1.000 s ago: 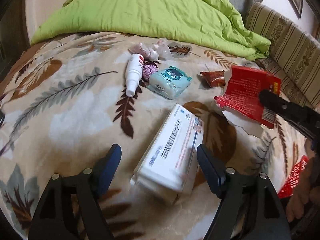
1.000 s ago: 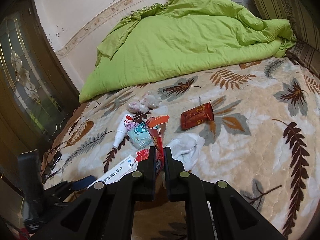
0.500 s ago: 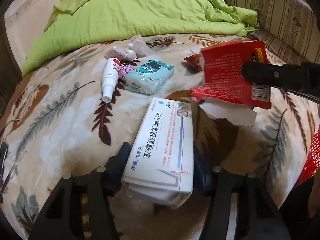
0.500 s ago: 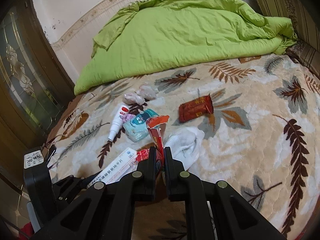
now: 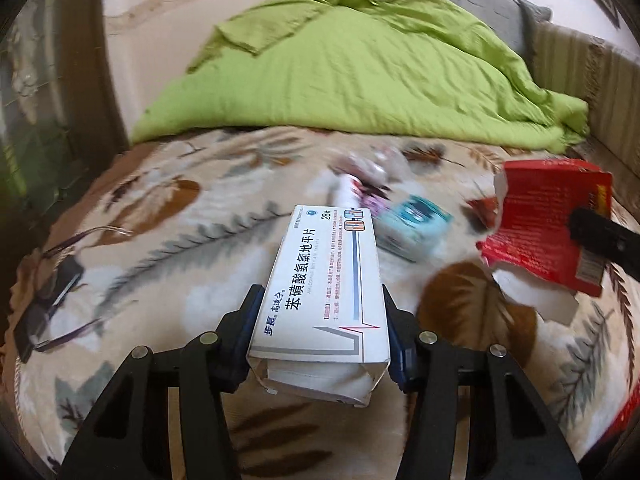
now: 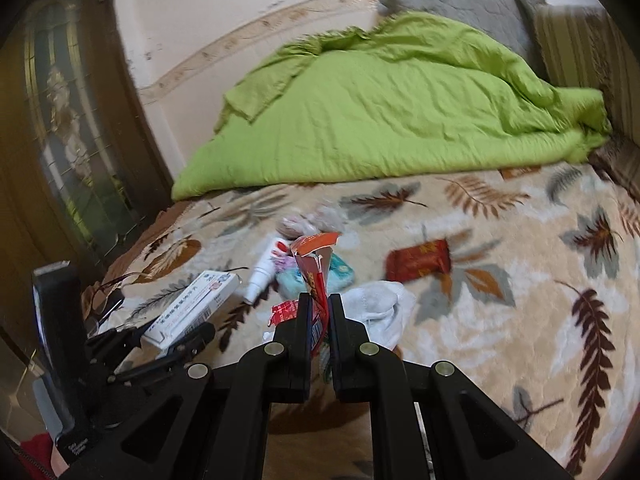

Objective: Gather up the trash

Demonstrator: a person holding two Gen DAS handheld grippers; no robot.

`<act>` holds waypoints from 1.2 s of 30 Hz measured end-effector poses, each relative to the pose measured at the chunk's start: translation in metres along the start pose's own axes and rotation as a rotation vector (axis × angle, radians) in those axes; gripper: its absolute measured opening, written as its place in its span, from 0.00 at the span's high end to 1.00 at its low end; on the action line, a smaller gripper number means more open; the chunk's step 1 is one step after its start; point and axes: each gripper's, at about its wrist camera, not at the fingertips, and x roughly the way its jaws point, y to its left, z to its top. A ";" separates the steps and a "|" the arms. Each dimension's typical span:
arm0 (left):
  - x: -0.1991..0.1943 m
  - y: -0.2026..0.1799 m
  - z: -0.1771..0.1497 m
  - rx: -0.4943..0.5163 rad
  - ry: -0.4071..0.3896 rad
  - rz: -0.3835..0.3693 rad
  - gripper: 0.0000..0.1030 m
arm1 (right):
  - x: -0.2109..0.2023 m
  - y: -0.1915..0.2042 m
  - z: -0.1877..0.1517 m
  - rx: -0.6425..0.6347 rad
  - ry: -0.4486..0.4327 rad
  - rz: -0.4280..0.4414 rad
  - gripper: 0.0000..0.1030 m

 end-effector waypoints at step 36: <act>-0.010 0.011 0.004 -0.021 -0.045 0.090 0.49 | 0.019 0.016 -0.005 -0.031 0.047 0.071 0.92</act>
